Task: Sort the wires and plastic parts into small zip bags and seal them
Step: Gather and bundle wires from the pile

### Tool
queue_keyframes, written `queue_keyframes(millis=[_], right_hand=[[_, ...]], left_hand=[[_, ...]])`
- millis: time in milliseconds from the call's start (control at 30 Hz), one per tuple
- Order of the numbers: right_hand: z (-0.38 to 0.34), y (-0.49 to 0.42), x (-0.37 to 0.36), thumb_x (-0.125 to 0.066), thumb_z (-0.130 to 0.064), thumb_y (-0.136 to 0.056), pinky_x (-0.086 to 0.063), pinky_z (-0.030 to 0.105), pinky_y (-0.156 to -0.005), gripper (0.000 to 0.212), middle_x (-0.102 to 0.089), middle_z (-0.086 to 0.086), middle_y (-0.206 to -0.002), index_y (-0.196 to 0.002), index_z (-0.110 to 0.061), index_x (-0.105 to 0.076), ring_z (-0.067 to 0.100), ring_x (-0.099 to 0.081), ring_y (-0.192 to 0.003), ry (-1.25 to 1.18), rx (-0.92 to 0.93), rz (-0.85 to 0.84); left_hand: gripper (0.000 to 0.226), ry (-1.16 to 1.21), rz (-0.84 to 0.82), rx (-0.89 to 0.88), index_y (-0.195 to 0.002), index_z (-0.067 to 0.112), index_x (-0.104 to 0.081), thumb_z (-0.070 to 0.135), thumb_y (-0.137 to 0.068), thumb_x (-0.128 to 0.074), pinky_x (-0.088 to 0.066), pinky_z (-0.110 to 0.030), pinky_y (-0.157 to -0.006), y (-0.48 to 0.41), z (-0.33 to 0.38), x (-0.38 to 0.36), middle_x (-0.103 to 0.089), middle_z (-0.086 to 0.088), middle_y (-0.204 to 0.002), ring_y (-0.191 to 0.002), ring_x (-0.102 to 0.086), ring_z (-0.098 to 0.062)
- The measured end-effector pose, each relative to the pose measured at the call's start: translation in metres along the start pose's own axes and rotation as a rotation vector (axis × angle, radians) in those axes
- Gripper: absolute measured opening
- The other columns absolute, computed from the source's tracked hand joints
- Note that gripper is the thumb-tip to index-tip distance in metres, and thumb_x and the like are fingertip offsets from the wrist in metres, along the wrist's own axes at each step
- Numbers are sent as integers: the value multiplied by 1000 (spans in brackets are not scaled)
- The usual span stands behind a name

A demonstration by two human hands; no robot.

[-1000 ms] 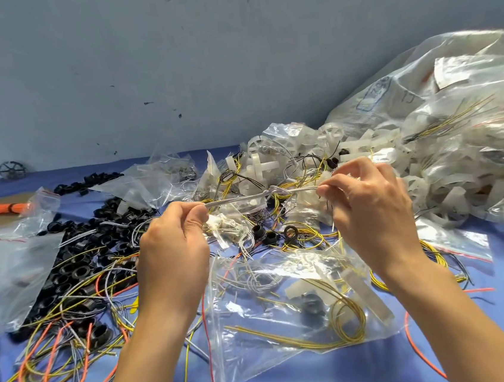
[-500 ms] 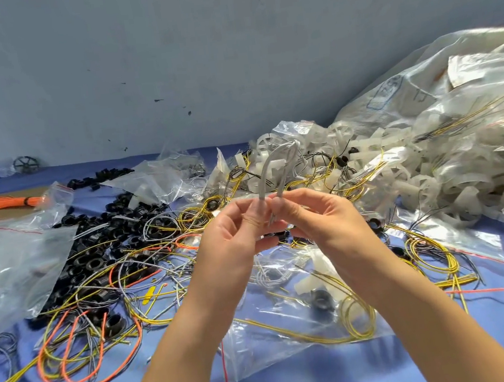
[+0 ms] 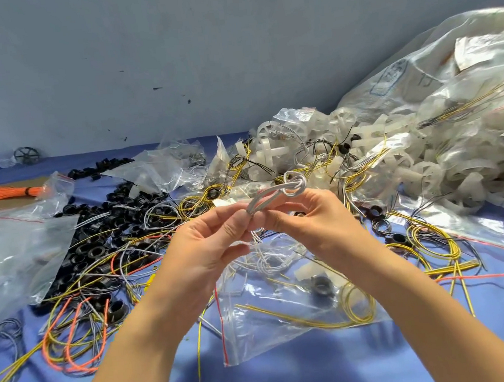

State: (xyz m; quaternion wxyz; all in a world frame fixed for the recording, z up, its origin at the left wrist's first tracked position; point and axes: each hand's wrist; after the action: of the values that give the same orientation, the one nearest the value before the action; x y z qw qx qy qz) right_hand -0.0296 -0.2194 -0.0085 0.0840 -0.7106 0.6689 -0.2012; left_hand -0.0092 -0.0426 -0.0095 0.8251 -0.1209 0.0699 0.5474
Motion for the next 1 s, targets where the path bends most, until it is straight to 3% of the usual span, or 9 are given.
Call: queue_keyframes(millis=[167,300,433,567,667,733,800,900,1000], right_hand=[[11,4,0,-61,-41,-93,-44,24,-89,20,-63,-18,-112,-111,-36,-70,-3,-57,-104,556,-31,-31],[12,6,-7,-54,-39,-98,-43,33,-95,25,-60,-14,-119,-121,-35,-63,12,-55,-111,781,-8,-141],[8,4,-10,-49,-39,-100,-42,36,-97,29,-57,-14,-125,-127,-37,-58,15,-52,-116,814,-19,-197],[7,-1,-12,-47,-38,-101,-40,26,-94,31,-57,-15,-129,-130,-35,-56,5,-51,-117,813,-38,-219],[8,-4,-16,-44,-42,-101,-40,29,-98,34,-57,-12,-130,-134,-34,-52,8,-52,-119,845,-72,-257],[8,-6,-19,-42,-44,-101,-41,32,-99,36,-59,-10,-130,-134,-32,-51,11,-53,-119,857,-95,-279],[9,-8,-22,-44,-45,-100,-44,32,-95,37,-63,-11,-124,-134,-33,-51,11,-57,-111,831,-132,-289],[10,-12,-25,-51,-41,-99,-43,26,-79,33,-64,-14,-104,-132,-35,-54,3,-56,-81,732,-169,-297],[10,-15,-27,-51,-31,-100,-44,28,-87,31,-64,-12,-110,-131,-33,-56,4,-58,-91,701,-164,-286]], left_hand=[[24,-293,118,-40,-90,28,-78,36,-68,-73,-55,-16,-66,7,10,50,-75,-1,-84,-73,-66,-5],[21,-592,208,-22,-94,32,-75,35,-74,-70,-52,-11,-64,22,23,102,-76,-1,-87,-75,-66,-4],[17,-738,137,37,-88,33,-76,31,-72,-69,-50,-13,-60,36,17,118,-76,0,-85,-71,-65,-2],[17,-818,38,27,-86,37,-76,35,-70,-70,-48,-9,-67,45,3,109,-76,8,-87,-75,-67,0],[18,-792,19,-6,-86,38,-76,39,-69,-72,-53,-20,-73,45,-6,95,-76,8,-87,-72,-67,-11],[16,-729,-6,-36,-86,36,-76,37,-70,-74,-48,-17,-69,42,-12,81,-75,8,-83,-66,-60,-8],[11,-660,-55,-41,-86,32,-77,26,-77,-75,-45,-11,-66,39,-20,66,-75,6,-82,-66,-60,-4],[11,-639,-110,4,-84,23,-78,13,-84,-74,-51,-18,-66,33,-34,46,-76,5,-83,-73,-65,-6],[8,-605,-165,12,-87,18,-77,12,-85,-73,-50,-14,-72,27,-43,28,-76,6,-86,-79,-68,-3]])
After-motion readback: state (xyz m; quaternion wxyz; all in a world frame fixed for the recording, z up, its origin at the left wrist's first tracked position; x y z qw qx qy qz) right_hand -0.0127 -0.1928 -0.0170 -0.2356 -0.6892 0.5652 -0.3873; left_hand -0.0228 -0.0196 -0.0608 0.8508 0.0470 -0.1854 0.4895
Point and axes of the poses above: each hand's wrist, its own y-axis away from the middle knuckle, its own x-axis out of the back of the hand, z = x × y
